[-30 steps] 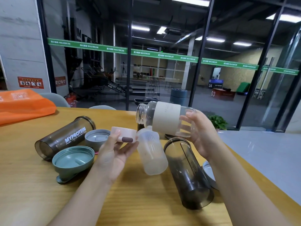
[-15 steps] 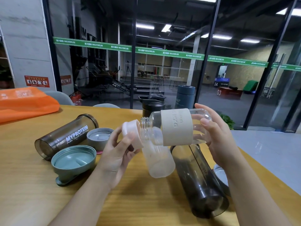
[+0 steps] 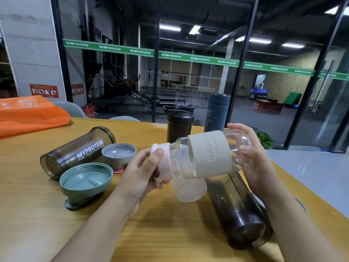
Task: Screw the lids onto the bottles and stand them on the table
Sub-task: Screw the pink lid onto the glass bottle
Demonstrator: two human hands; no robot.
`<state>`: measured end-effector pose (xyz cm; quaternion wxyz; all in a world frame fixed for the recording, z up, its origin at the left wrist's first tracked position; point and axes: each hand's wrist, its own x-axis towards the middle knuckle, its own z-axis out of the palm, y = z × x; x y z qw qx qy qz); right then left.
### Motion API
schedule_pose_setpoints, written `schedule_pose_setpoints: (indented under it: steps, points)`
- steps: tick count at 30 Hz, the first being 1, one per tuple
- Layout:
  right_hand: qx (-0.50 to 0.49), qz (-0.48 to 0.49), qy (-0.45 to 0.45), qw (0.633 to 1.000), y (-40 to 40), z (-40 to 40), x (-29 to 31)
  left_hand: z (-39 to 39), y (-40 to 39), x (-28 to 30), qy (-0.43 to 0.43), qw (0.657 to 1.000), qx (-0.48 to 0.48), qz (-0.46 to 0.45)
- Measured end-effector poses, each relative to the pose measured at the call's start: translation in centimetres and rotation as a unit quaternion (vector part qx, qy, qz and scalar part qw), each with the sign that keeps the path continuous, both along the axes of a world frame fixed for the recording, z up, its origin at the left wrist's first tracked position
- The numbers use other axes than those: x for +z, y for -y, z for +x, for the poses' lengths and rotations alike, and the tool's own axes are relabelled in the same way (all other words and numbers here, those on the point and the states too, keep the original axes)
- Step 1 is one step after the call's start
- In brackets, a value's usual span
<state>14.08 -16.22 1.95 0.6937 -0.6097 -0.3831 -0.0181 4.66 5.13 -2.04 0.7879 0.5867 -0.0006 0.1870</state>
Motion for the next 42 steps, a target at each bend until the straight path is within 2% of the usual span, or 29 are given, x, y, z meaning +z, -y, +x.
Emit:
schedule_pose_setpoints:
  steps: [7, 13, 20, 27, 32, 38, 42]
  points:
    - [0.009, -0.018, 0.003, 1.0, -0.09, 0.34, -0.35, 0.19, 0.1, -0.34, -0.003, 1.0, 0.016, 0.008]
    - [-0.029, -0.043, -0.03, 0.998, -0.03, 0.57, -0.29, -0.08, 0.07, -0.15, 0.03, 1.0, -0.004, -0.006]
    - [-0.066, -0.021, -0.039, 0.997, -0.42, 0.47, -0.08, -0.14, 0.31, 0.04, 0.041, 0.993, -0.061, -0.088]
    - [-0.085, -0.01, -0.05, 0.995, -0.42, 0.81, 0.03, -0.31, 0.17, 0.02, 0.078, 0.996, -0.042, 0.006]
    - [-0.08, -0.01, -0.052, 0.995, -0.49, 0.83, -0.03, -0.27, -0.13, 0.39, 0.116, 0.988, -0.059, -0.085]
    - [-0.066, -0.008, -0.053, 0.996, -0.7, 0.6, -0.15, -0.11, -0.48, 0.43, 0.104, 0.989, -0.002, -0.108]
    - [-0.077, -0.006, -0.049, 0.996, -0.57, 0.65, -0.15, -0.02, -0.34, 0.43, 0.03, 0.999, 0.018, -0.026]
